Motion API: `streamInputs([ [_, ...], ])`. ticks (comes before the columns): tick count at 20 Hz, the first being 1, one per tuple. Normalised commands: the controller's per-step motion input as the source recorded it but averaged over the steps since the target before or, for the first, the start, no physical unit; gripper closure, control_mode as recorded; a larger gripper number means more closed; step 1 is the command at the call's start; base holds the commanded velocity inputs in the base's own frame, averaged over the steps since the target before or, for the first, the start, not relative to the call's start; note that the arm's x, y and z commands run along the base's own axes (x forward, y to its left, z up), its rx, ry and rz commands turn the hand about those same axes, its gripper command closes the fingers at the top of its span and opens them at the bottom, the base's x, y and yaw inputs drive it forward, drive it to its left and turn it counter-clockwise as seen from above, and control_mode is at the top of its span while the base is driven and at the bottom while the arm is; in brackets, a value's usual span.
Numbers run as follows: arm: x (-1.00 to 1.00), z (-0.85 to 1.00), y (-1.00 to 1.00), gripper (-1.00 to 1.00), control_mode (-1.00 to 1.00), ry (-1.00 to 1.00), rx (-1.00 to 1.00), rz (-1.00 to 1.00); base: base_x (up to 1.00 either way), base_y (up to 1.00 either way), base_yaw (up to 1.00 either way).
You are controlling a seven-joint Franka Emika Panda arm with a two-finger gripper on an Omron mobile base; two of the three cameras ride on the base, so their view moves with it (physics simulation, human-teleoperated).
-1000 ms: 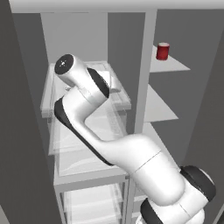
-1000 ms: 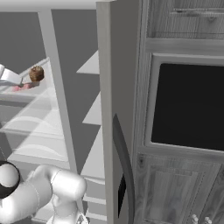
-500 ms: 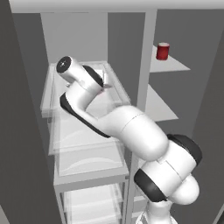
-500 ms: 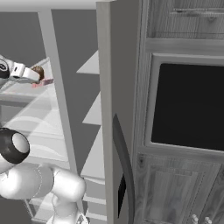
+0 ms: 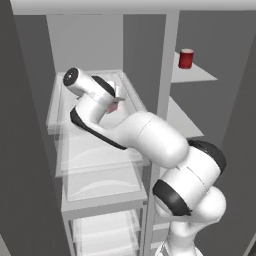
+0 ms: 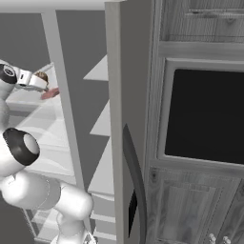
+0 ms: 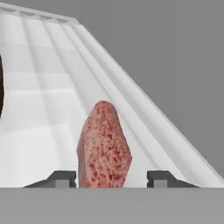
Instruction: Pick up the frozen steak from the freezer, place it on any shelf in the fridge, and close the fridge and freezer doors when done.
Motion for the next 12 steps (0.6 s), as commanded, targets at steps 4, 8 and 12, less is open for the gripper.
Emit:
streamInputs([
  [4,-0.96,0.00,-0.44,-1.00,-1.00,-0.10,0.07,0.01,0.00,0.00,0.00],
  [8,-1.00,0.00,-0.55,-1.00,-1.00,-0.12,0.11,0.00,0.00,0.00,0.00],
  [12,-1.00,-0.01,-0.74,-1.00,-1.00,-0.13,0.09,0.00,0.00,0.00,0.00],
])
